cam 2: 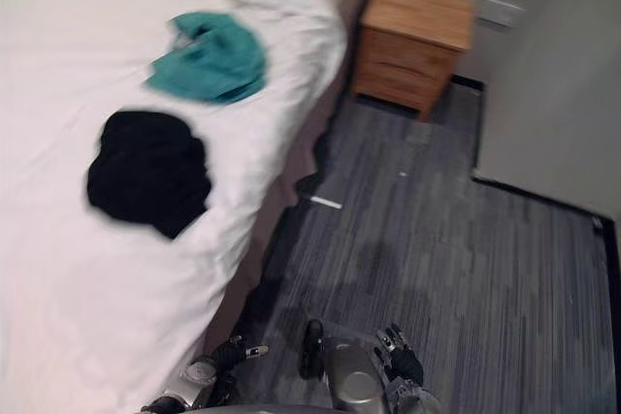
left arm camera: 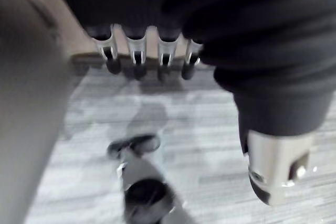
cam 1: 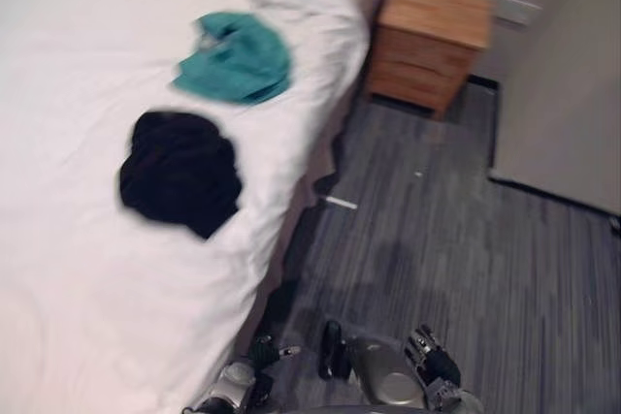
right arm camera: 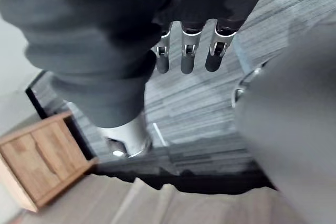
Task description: Tidy the bed and pick cloth on bed and put in laundry
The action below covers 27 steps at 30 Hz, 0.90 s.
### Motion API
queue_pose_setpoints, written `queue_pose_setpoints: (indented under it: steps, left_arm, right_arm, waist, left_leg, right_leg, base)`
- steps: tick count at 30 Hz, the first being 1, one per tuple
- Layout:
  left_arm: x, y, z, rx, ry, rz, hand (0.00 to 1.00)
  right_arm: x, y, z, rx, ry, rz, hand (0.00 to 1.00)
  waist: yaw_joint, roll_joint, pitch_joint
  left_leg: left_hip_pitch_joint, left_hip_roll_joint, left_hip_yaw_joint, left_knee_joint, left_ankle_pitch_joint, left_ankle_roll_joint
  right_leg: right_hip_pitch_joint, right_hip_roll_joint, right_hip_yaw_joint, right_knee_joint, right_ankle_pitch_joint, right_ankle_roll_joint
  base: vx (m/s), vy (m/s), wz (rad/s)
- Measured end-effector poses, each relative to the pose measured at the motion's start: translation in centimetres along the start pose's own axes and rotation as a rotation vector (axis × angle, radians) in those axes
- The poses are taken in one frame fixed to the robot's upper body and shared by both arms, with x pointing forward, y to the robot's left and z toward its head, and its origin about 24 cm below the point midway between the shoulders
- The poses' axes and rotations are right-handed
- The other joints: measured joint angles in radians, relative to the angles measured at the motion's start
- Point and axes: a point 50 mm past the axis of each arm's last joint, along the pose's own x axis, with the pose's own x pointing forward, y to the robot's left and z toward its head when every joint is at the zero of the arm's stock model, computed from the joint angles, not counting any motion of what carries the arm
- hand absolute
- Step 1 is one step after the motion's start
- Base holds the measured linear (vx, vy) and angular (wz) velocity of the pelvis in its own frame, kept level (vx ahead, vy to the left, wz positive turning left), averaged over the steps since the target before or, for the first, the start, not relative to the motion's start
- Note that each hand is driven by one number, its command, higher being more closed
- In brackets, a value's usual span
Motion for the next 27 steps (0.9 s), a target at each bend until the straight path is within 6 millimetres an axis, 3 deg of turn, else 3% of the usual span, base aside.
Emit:
queue_pose_setpoints:
  steps: [1, 2, 4, 6, 7, 8, 9, 10, 11, 12, 13, 14, 15, 17, 18, 20, 21, 22, 23, 24, 25, 26, 27]
  left_arm:
    - [0.0, 0.5, 0.6, -0.033, -0.031, 0.018, 0.00]
    - [0.0, 0.5, 0.7, -0.038, -0.035, 0.018, 0.00]
    - [0.0, 0.9, 1.0, -0.059, -0.069, 0.025, 0.00]
    - [0.0, 0.5, 1.2, -0.075, -0.083, 0.015, 0.00]
    - [0.0, 0.3, 1.2, -0.085, -0.082, 0.010, 0.00]
    - [0.0, -0.2, 0.8, -0.093, -0.070, -0.001, 0.00]
    - [0.0, -0.1, 0.5, -0.087, -0.060, 0.001, 0.00]
    - [0.0, 0.0, 0.4, -0.087, -0.054, 0.007, 0.00]
    - [0.0, 0.2, 0.3, -0.091, -0.039, 0.021, 0.00]
    - [-0.1, 0.7, 0.0, -0.084, -0.026, 0.035, 0.00]
    - [-0.1, 1.0, -0.3, -0.079, -0.015, 0.040, 0.00]
    - [-0.1, 0.9, -1.0, -0.046, 0.017, 0.033, 0.00]
    - [-0.2, 1.0, -1.7, -0.043, 0.047, 0.035, 0.00]
    - [-0.3, 1.2, -2.1, -0.049, 0.061, 0.042, 0.00]
    - [-0.4, 1.3, -2.4, -0.056, 0.069, 0.045, 0.00]
    - [-0.4, 1.5, -2.5, -0.057, 0.069, 0.052, 0.00]
    - [-0.6, 1.7, -3.2, -0.082, 0.084, 0.064, 0.00]
    - [-0.8, 1.9, -3.6, -0.127, 0.092, 0.079, 0.00]
    - [-0.9, 2.0, -3.9, -0.149, 0.090, 0.088, 0.00]
    - [-1.0, 1.9, -4.2, -0.201, 0.087, 0.108, 0.00]
    - [-1.1, 1.5, -4.3, -0.249, 0.075, 0.113, 0.00]
    - [-1.2, 1.3, -4.3, -0.285, 0.068, 0.116, 0.00]
    - [-1.2, 1.0, -4.1, -0.350, 0.045, 0.126, 0.00]
  right_arm:
    - [0.2, 0.0, -0.2, -0.079, 0.037, 0.015, 0.00]
    - [0.2, 0.0, -0.3, -0.090, 0.043, 0.017, 0.00]
    - [0.2, -0.1, -0.4, -0.170, 0.070, 0.031, 0.00]
    - [0.5, 0.0, -0.3, -0.217, 0.096, 0.041, 0.00]
    - [0.6, 0.0, -0.2, -0.233, 0.098, 0.047, 0.00]
    - [0.5, -0.2, 0.0, -0.261, 0.105, 0.051, 0.00]
    - [0.4, -0.4, -0.3, -0.259, 0.122, 0.044, 0.00]
    - [0.3, -0.3, -0.6, -0.254, 0.134, 0.043, 0.00]
    - [0.3, -0.1, -1.3, -0.246, 0.160, 0.046, 0.00]
    - [0.5, 0.5, -1.5, -0.236, 0.160, 0.074, 0.00]
    - [0.5, 0.8, -1.5, -0.230, 0.152, 0.089, 0.00]
    - [0.8, 1.3, -0.9, -0.241, 0.125, 0.117, 0.00]
    - [0.7, 1.2, -1.0, -0.253, 0.121, 0.121, 0.00]
    - [0.5, 1.1, -1.0, -0.256, 0.106, 0.121, 0.00]
    - [0.6, 1.1, -0.9, -0.244, 0.091, 0.119, 0.00]
    - [0.5, 1.1, -0.8, -0.235, 0.086, 0.116, 0.00]
    - [0.5, 1.0, -0.8, -0.232, 0.086, 0.113, 0.00]
    - [0.6, 1.1, -0.8, -0.232, 0.084, 0.112, 0.00]
    - [0.6, 1.1, -0.7, -0.231, 0.081, 0.110, 0.00]
    - [0.7, 0.9, -0.6, -0.232, 0.087, 0.095, 0.00]
    - [0.6, 0.3, -0.3, -0.244, 0.097, 0.077, 0.00]
    - [0.6, 0.2, -0.3, -0.245, 0.103, 0.074, 0.00]
    - [0.5, -0.4, 0.3, -0.267, 0.104, 0.066, 0.00]
  waist:
    - [0.019, -0.005, -0.001]
    - [0.021, -0.008, -0.001]
    - [0.042, -0.018, -0.002]
    - [0.052, -0.013, -0.008]
    - [0.053, -0.005, -0.013]
    - [0.057, 0.005, -0.024]
    - [0.059, -0.004, -0.039]
    - [0.058, -0.020, -0.045]
    - [0.065, -0.050, -0.056]
    - [0.068, -0.063, -0.052]
    - [0.061, -0.072, -0.050]
    - [0.037, -0.072, -0.046]
    - [0.031, -0.060, -0.044]
    - [0.032, -0.048, -0.044]
    - [0.029, -0.041, -0.043]
    - [0.031, -0.043, -0.042]
    - [0.034, -0.045, -0.043]
    - [0.035, -0.048, -0.044]
    - [0.034, -0.046, -0.044]
    - [0.035, -0.039, -0.053]
    - [0.038, -0.007, -0.069]
    - [0.044, 0.008, -0.079]
    - [0.052, 0.052, -0.074]
  left_leg:
    - [-0.075, -0.066, -0.098, -0.035, -0.059, -0.002]
    - [-0.083, -0.078, -0.109, -0.058, -0.063, -0.002]
    - [-0.124, -0.169, -0.197, -0.338, -0.090, -0.045]
    - [-0.138, -0.217, -0.249, -0.605, -0.052, -0.094]
    - [-0.137, -0.222, -0.250, -0.660, -0.041, -0.105]
    - [-0.128, -0.242, -0.255, -0.711, 0.018, -0.069]
    - [-0.100, -0.266, -0.258, -0.719, 0.050, -0.030]
    - [-0.086, -0.281, -0.251, -0.725, 0.044, -0.021]
    - [-0.041, -0.304, -0.222, -0.763, 0.015, 0.006]
    - [-0.001, -0.315, -0.216, -0.784, 0.003, 0.029]
    - [0.024, -0.326, -0.215, -0.791, -0.009, 0.037]
    - [0.089, -0.330, -0.222, -0.794, -0.026, 0.046]
    - [0.147, -0.323, -0.234, -0.813, -0.036, 0.054]
    - [0.201, -0.299, -0.253, -0.852, -0.044, 0.054]
    - [0.231, -0.279, -0.278, -0.887, -0.048, 0.046]
    - [0.257, -0.270, -0.288, -0.902, -0.067, 0.016]
    - [0.300, -0.268, -0.283, -0.904, -0.097, -0.021]
    - [0.347, -0.269, -0.269, -0.901, -0.115, -0.048]
    - [0.371, -0.267, -0.265, -0.887, -0.126, -0.051]
    - [0.363, -0.252, -0.270, -0.768, -0.134, -0.063]
    - [0.274, -0.216, -0.271, -0.565, -0.114, -0.090]
    - [0.209, -0.193, -0.273, -0.434, -0.076, -0.097]
    - [0.074, -0.138, -0.279, -0.160, 0.120, -0.070]
  right_leg:
    - [0.057, 0.028, 0.101, -0.026, 0.018, 0.024]
    - [0.068, 0.031, 0.117, -0.030, 0.019, 0.027]
    - [0.133, 0.031, 0.258, -0.054, 0.009, 0.058]
    - [0.162, 0.028, 0.352, -0.060, -0.020, 0.097]
    - [0.168, 0.028, 0.371, -0.059, -0.029, 0.104]
    - [0.180, 0.024, 0.399, -0.038, -0.069, 0.127]
    - [0.188, -0.002, 0.402, -0.007, -0.117, 0.164]
    - [0.189, -0.021, 0.393, 0.014, -0.140, 0.197]
    - [0.118, -0.047, 0.321, 0.205, -0.142, 0.267]
    - [0.009, -0.079, 0.242, 0.429, -0.099, 0.331]
    - [-0.039, -0.103, 0.203, 0.543, -0.063, 0.344]
    - [-0.077, -0.129, 0.156, 0.637, -0.113, 0.268]
    - [-0.072, -0.133, 0.122, 0.570, -0.140, 0.235]
    - [-0.071, -0.120, 0.086, 0.376, -0.144, 0.220]
    - [-0.080, -0.112, 0.068, 0.136, -0.097, 0.220]
    - [-0.097, -0.119, 0.058, -0.054, 0.009, 0.223]
    - [-0.092, -0.131, 0.059, -0.158, 0.092, 0.220]
    - [-0.084, -0.139, 0.057, -0.179, 0.121, 0.217]
    - [-0.078, -0.145, 0.058, -0.162, 0.153, 0.208]
    - [-0.074, -0.144, 0.036, -0.085, 0.206, 0.184]
    - [-0.070, -0.128, 0.022, -0.048, 0.166, 0.175]
    - [-0.058, -0.113, 0.015, -0.040, 0.139, 0.167]
    - [0.005, -0.067, 0.016, -0.065, 0.088, 0.145]
  base:
    - [0.32, 0.121, -2.57]
    - [0.31, 0.098, -2.06]
    - [0.25, 0.125, -1.65]
    - [0.30, 0.223, -1.50]
    - [0.42, 0.327, -1.24]
    - [0.40, 0.315, -0.80]
    - [0.48, 0.372, -0.53]
    - [0.43, 0.284, -0.33]
    - [0.39, 0.247, -0.34]
    - [0.38, 0.227, -0.31]
    - [0.37, 0.201, 0.07]
    - [0.41, 0.152, 0.36]
    - [0.53, 0.140, 0.38]
    - [0.46, 0.053, 0.39]
    - [0.48, 0.005, 0.58]
    - [0.54, -0.014, 0.43]
    - [0.65, -0.084, 0.23]
    - [0.67, -0.118, 0.20]
    - [0.58, -0.166, 0.22]
    - [0.45, -0.171, 0.17]
    - [0.52, -0.232, 0.12]
    - [0.51, -0.234, -0.01]
    - [0.52, -0.200, -0.08]
